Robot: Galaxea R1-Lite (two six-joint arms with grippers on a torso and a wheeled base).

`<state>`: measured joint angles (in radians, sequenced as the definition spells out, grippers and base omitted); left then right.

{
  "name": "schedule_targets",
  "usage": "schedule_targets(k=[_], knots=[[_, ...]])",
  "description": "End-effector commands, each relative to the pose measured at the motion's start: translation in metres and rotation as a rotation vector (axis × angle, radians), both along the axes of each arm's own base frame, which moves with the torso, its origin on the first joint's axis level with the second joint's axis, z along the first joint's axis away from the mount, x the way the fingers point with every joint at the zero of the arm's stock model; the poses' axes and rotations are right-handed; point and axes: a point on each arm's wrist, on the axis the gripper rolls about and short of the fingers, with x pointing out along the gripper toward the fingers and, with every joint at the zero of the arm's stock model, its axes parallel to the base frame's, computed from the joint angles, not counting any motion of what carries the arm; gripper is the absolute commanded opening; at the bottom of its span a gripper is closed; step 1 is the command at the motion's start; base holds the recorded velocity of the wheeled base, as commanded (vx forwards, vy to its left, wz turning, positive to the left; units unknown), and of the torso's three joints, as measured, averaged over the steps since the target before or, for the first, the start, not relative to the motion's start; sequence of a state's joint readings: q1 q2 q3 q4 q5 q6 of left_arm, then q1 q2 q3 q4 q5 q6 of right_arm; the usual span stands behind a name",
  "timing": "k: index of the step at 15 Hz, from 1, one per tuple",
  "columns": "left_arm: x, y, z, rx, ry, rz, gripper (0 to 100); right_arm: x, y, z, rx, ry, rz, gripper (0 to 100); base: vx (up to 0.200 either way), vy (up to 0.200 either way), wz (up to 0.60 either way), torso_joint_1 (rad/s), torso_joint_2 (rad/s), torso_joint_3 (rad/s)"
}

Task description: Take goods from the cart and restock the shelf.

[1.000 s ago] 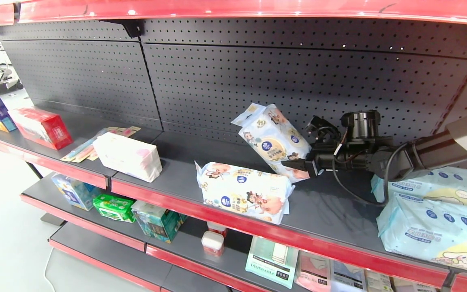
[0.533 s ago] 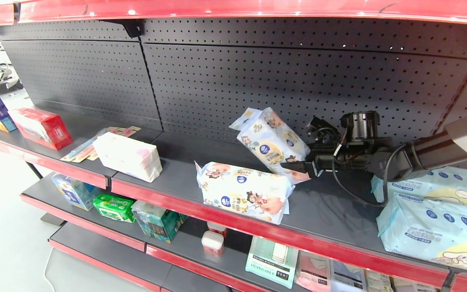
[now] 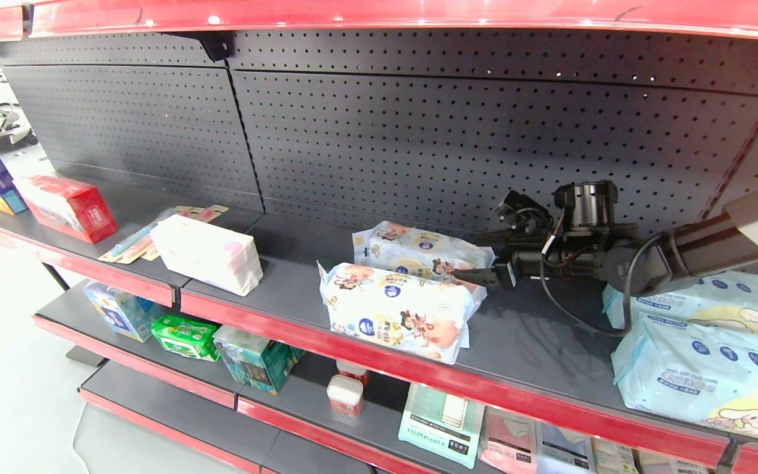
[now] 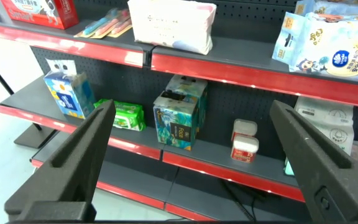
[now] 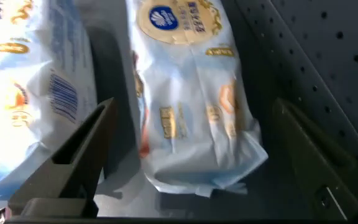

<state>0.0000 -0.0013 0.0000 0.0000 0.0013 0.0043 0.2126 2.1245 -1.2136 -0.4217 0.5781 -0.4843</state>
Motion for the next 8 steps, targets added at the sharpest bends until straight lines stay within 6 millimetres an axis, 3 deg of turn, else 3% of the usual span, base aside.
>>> schedule_targets(k=[1, 8], knots=[[0.0001, 0.0000, 0.0000, 0.000, 0.001, 0.000, 100, -0.0047, -0.0020, 0.0024, -0.014, -0.001, -0.030, 100, 0.000, 0.000, 0.00, 0.000, 0.00, 0.000], [0.0001, 0.0000, 0.0000, 0.000, 0.001, 0.000, 100, -0.0058, -0.0080, 0.0000, -0.022, 0.019, -0.080, 100, 0.000, 0.000, 0.00, 0.000, 0.00, 0.000]])
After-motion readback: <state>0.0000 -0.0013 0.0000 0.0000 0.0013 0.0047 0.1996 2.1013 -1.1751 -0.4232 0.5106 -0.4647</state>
